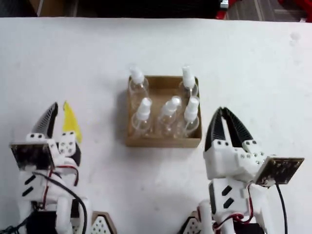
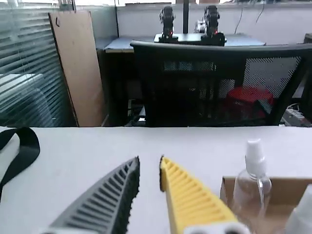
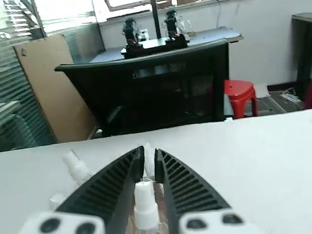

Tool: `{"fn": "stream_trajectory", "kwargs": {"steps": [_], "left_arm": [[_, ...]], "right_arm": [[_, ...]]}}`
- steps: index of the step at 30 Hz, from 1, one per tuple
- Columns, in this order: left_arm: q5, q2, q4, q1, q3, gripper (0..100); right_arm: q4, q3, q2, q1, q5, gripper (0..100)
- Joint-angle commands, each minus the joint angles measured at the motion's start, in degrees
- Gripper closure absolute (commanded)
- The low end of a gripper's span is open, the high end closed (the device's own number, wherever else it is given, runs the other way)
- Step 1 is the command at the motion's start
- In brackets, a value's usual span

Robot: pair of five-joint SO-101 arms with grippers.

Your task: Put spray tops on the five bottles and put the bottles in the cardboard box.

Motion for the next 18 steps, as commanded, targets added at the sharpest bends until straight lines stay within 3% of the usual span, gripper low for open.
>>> {"fn": "stream_trajectory", "kwargs": {"steps": [1, 5, 8, 18], "left_arm": [[0.4, -0.7, 5.8, -0.6, 0.1, 93], [0.3, -0.7, 15.2, -0.6, 3.4, 93], [0.3, -0.7, 18.4, -0.6, 8.4, 93], [0.2, -0.7, 8.3, -5.3, 28.6, 92]], "right_arm": [[5.5, -1.8, -0.3, 11.4, -0.2, 98.2], [10.9, -1.3, -0.2, 21.9, -0.4, 98.2], [12.2, 2.9, -0.2, 25.6, -0.2, 98.2], [3.4, 26.5, -0.2, 26.3, -0.1, 97.8]]}}
